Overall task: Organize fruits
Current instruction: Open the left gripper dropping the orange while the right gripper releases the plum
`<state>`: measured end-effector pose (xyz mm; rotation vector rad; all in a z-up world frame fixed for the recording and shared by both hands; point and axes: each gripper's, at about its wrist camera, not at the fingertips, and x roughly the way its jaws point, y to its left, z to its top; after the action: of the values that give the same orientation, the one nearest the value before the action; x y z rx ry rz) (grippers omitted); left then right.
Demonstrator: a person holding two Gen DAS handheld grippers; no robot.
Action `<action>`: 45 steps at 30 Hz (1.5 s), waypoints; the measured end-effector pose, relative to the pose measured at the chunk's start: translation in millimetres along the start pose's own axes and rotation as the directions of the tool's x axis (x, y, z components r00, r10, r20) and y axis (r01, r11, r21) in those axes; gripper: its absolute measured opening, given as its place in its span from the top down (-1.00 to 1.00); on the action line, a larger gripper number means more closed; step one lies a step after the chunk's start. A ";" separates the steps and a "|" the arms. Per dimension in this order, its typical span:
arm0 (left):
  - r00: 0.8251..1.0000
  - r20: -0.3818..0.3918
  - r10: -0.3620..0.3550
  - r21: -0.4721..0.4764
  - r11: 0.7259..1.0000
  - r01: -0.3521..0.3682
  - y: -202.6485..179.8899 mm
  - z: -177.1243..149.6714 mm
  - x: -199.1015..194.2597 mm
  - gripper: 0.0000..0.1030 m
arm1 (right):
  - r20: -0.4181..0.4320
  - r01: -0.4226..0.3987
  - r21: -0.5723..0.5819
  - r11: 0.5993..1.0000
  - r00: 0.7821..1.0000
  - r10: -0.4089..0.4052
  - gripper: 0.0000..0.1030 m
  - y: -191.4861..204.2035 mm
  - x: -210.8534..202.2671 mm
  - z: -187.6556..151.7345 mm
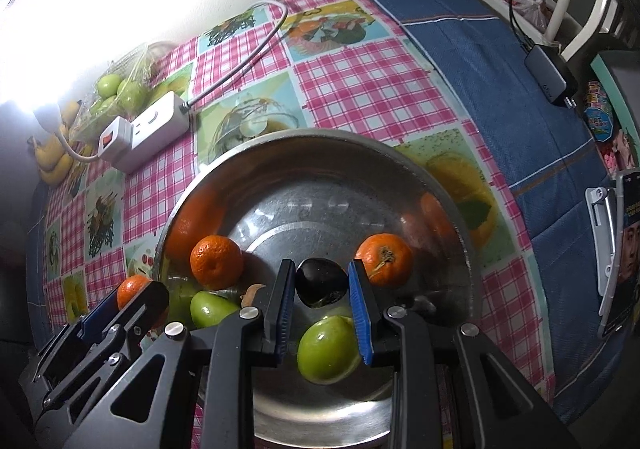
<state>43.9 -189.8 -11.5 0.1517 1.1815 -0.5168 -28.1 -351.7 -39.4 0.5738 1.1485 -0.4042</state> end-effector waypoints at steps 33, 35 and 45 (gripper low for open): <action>0.999 -0.031 -0.007 -0.004 1.000 0.006 -0.4 2.6 20.6 0.22 | -0.069 0.000 0.019 1.000 0.998 0.002 0.45 1.3 32.8 -0.7; 1.000 -0.030 -0.009 -0.005 1.000 0.009 -0.4 2.4 20.5 0.21 | -0.070 0.001 0.021 1.000 0.998 0.001 0.45 0.8 32.9 -1.0; 0.999 -0.039 -0.025 -0.022 0.999 0.024 2.0 2.7 19.7 0.17 | -0.062 -0.010 0.029 1.000 0.998 0.012 0.42 0.2 29.1 -0.1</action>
<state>52.6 -195.0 -28.7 0.1292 1.2281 -0.5240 -17.4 -351.8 -66.5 0.6210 1.2000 -0.3958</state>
